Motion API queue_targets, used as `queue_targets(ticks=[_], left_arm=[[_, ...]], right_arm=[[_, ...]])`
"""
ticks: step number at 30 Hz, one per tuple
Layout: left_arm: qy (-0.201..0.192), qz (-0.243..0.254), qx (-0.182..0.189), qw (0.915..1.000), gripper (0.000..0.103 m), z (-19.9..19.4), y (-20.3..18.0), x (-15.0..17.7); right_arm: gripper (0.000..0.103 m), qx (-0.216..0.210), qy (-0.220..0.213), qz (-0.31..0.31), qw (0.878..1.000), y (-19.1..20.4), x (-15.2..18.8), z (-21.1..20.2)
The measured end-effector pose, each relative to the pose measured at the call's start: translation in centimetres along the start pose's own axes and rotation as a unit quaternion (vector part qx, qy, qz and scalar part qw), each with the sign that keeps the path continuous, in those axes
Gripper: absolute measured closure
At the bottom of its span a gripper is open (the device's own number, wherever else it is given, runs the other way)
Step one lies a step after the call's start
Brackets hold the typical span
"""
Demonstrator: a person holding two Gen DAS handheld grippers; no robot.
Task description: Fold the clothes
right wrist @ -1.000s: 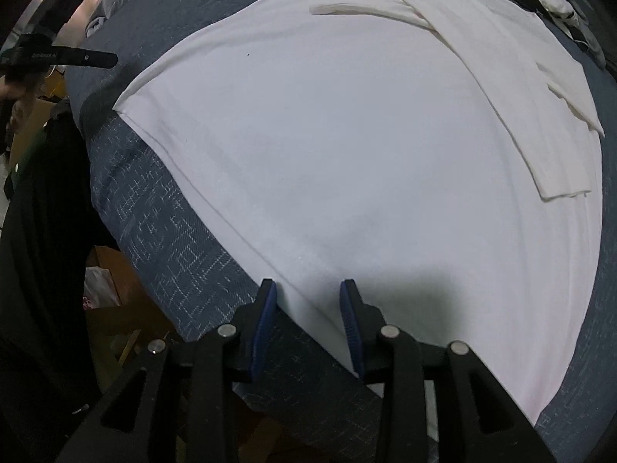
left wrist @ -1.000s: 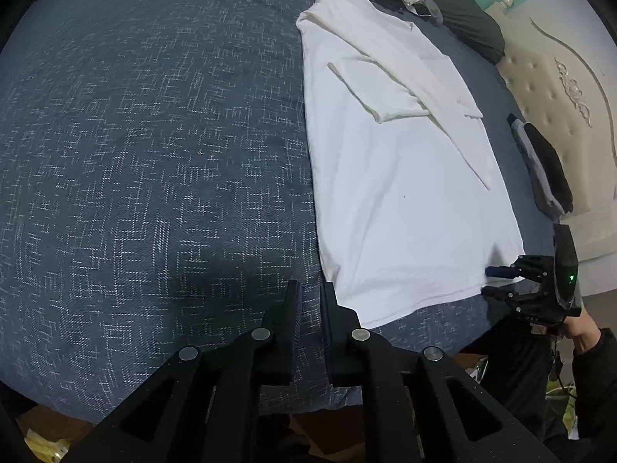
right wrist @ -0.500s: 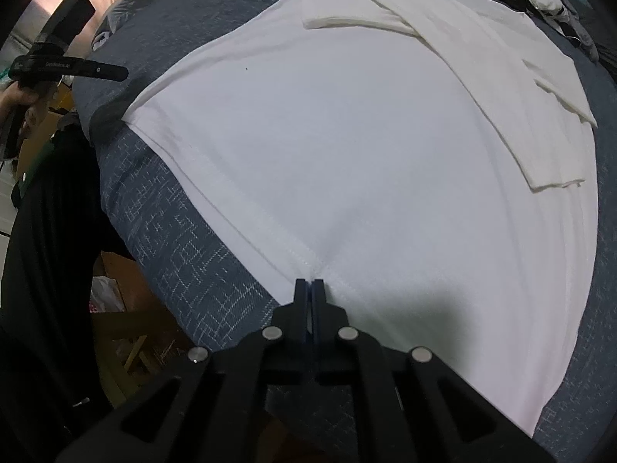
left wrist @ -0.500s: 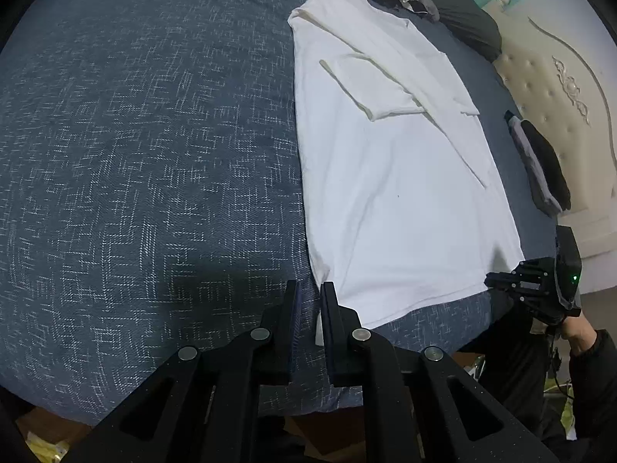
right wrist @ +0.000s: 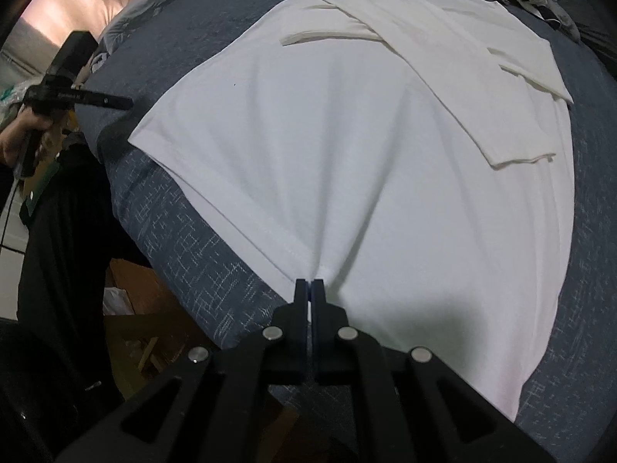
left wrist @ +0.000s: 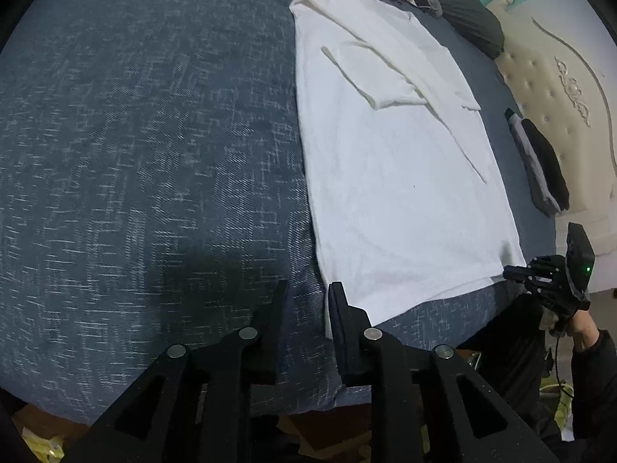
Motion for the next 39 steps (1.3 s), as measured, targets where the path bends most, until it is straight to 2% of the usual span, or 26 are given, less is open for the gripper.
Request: queue_targets(ticks=[5, 12, 16, 19, 20, 21, 22, 23, 27, 29, 33, 37, 39], left_arm=[[0.011, -0.006, 0.008, 0.9999, 0.073, 1.5, -0.4, -0.2], [0.019, -0.014, 0.018, 0.9996, 0.072, 3.3, -0.7, -0.8], [0.009, -0.019, 0.021, 0.9996, 0.074, 3.6, -0.4, -1.4], [0.004, -0.026, 0.037, 0.999, 0.074, 3.9, -0.3, -1.7], [0.005, -0.028, 0.039, 0.9989, 0.079, 4.0, -0.2, -1.7], [0.007, -0.026, 0.032, 0.9991, 0.092, 4.2, -0.1, -1.8], [0.007, -0.02, 0.027, 0.9994, 0.1, 4.1, -0.2, -1.8], [0.006, -0.014, 0.022, 0.9996, 0.1, 4.0, -0.3, -1.9], [-0.01, 0.001, 0.007, 0.9999, 0.1, 2.7, -0.6, -2.5], [-0.019, -0.007, 0.005, 0.9998, 0.1, 2.0, -0.4, -2.8], [0.017, -0.006, -0.021, 0.9996, 0.097, 2.8, -0.1, -2.3], [0.028, -0.03, 0.005, 0.9991, 0.094, 3.5, 0.6, -1.4], [0.025, -0.038, 0.019, 0.9988, 0.082, 3.4, 0.7, -1.1]], right_arm=[[0.102, 0.001, 0.006, -0.004, 1.0, 0.3, 0.2, 0.6], [0.102, 0.003, 0.005, 0.011, 1.0, -0.7, 0.3, 0.5], [0.102, 0.001, 0.003, 0.017, 1.0, -0.9, 0.3, 0.3], [0.102, 0.002, 0.007, 0.013, 1.0, -0.7, 0.3, 0.6], [0.102, 0.003, 0.008, 0.012, 1.0, -0.7, 0.4, 0.6], [0.102, 0.004, 0.008, 0.012, 1.0, -0.7, 0.4, 0.6], [0.102, 0.004, 0.008, 0.013, 1.0, -0.8, 0.4, 0.6], [0.102, 0.004, 0.008, 0.015, 1.0, -0.9, 0.4, 0.6], [0.102, 0.003, 0.008, 0.016, 1.0, -1.0, 0.4, 0.6], [0.102, 0.002, 0.009, 0.016, 1.0, -0.9, 0.4, 0.6], [0.102, 0.003, 0.011, 0.014, 1.0, -0.8, 0.4, 0.8], [0.102, -0.001, 0.009, 0.021, 1.0, -0.9, 0.4, 0.7], [0.101, -0.013, 0.001, 0.036, 0.999, -1.2, 0.2, 0.3]])
Point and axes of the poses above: each gripper's, at about its wrist camera, not at the fingertips, and z roughly the way its jaws point, y to its left, x to its underside, the point moved 5 cm from there along z, roughly the way its jaws point, and after that the axes turned 9 degrees about z, right-handed, at the moved point
